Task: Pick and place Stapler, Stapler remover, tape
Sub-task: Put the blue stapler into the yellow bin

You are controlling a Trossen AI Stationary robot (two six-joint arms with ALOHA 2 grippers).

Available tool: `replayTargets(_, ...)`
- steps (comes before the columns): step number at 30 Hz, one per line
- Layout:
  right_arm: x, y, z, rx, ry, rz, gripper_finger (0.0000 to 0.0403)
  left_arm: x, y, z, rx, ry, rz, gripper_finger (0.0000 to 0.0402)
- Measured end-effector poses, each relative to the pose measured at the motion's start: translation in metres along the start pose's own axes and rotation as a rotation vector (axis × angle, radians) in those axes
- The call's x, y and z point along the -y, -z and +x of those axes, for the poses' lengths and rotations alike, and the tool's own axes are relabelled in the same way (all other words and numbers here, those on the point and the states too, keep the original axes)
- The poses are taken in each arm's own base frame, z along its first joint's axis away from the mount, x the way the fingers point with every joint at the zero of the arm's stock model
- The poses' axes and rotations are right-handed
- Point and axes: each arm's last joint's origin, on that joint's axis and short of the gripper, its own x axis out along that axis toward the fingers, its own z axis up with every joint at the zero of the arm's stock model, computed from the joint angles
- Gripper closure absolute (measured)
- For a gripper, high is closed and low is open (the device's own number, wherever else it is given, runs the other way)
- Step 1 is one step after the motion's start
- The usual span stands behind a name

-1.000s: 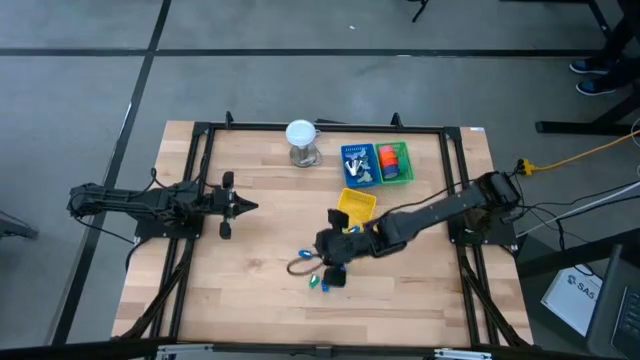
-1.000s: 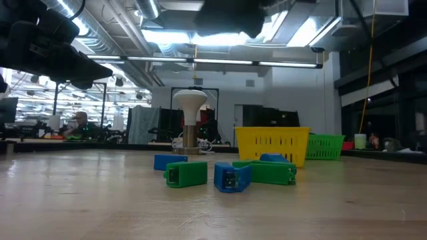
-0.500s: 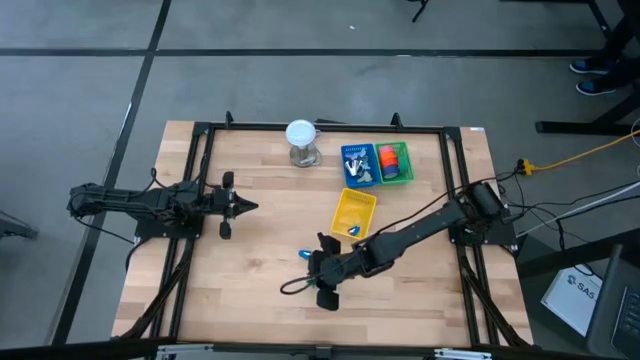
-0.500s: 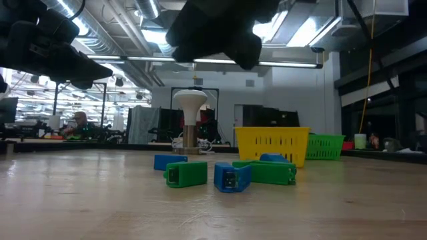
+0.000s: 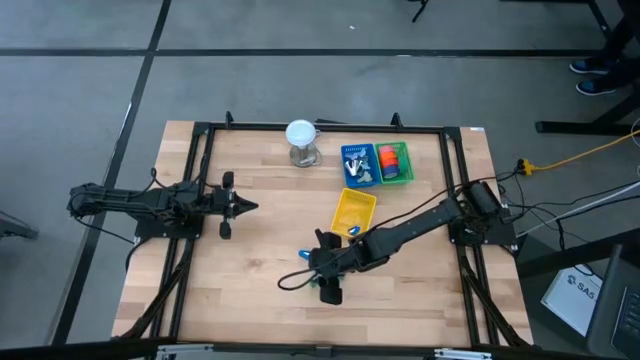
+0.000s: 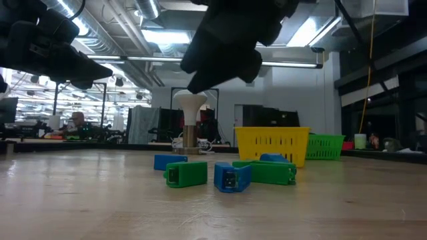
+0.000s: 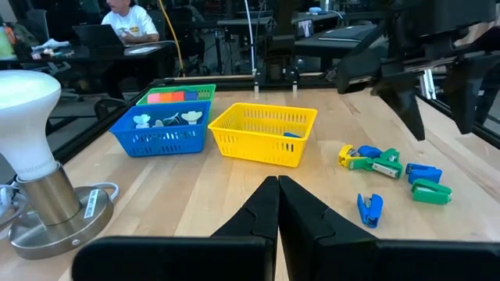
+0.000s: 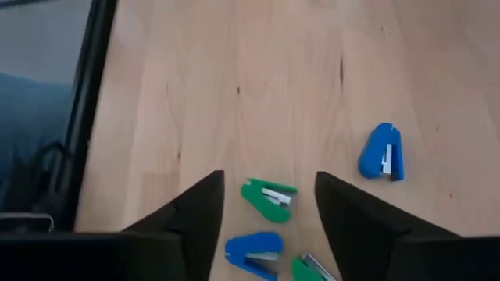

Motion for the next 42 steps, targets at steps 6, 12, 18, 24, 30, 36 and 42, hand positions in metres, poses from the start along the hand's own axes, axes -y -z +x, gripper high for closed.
replayTargets(6,0.005,0.005,0.012,-0.011,0.062,-0.048,0.0160,0.000,0.000,0.000,0.000,0.000,0.000,0.0400)
replayTargets(12,0.011,0.008,0.023,-0.013,0.132,-0.058,0.0166,0.000,0.000,0.000,0.000,0.000,0.000,0.0400)
replayTargets(18,0.019,0.014,0.037,-0.028,0.180,-0.057,0.0179,0.000,0.000,0.000,0.000,0.000,0.000,0.0400)
replayTargets(24,0.033,0.009,0.043,0.014,0.261,0.002,0.0182,0.000,0.000,0.000,0.000,0.000,0.000,0.0400)
replayTargets(30,0.039,0.008,0.063,-0.005,0.269,0.029,0.0182,0.000,0.000,0.000,0.000,0.000,0.000,0.0400)
replayTargets(36,0.045,0.005,0.078,-0.014,0.275,0.055,0.0182,0.000,0.000,0.000,0.000,0.000,0.000,0.0400)
replayTargets(42,0.054,0.007,0.081,-0.036,0.299,0.149,0.0195,0.000,0.000,0.000,0.000,0.000,0.000,0.0400)
